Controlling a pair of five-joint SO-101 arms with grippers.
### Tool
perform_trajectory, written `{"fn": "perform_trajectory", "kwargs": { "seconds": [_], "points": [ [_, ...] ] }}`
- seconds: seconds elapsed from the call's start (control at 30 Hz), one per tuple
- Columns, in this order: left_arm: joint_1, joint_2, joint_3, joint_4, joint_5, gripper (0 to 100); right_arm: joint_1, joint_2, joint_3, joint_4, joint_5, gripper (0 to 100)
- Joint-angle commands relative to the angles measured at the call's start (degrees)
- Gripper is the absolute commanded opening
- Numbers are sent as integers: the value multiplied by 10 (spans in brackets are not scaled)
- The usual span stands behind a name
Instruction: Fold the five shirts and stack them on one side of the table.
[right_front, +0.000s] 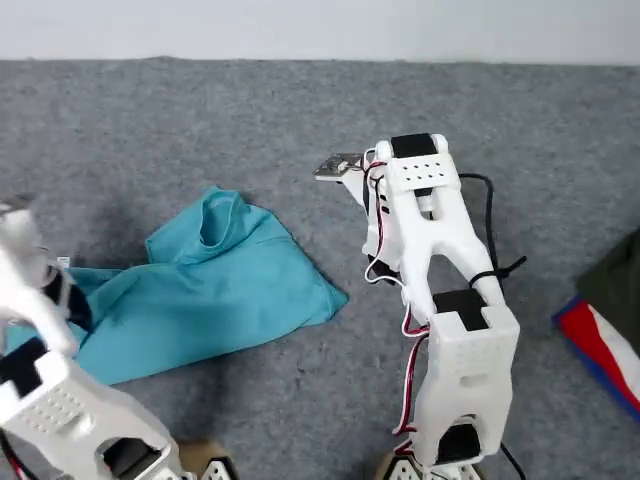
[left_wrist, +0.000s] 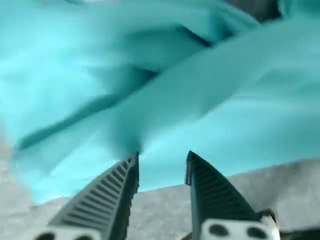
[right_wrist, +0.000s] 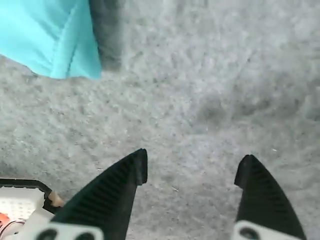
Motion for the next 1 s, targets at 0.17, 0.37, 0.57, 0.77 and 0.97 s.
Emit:
{"fn": "perform_trajectory", "kwargs": {
  "seconds": [0.17, 0.37, 0.57, 0.77, 0.97],
  "points": [
    [23, 83, 41, 15, -19, 151, 5, -37, -3, 23, -7, 296],
    [19, 173, -70, 18, -17, 62, 3, -34, -3, 23, -7, 296],
    [0, 195, -182, 23, -16, 30, 0, -33, -2, 23, -8, 296],
    [-17, 184, -230, 24, -16, 30, 0, -32, -2, 22, -8, 296],
    [-13, 135, -232, 21, -19, 30, -11, -32, -2, 22, -8, 296]
  ]
}}
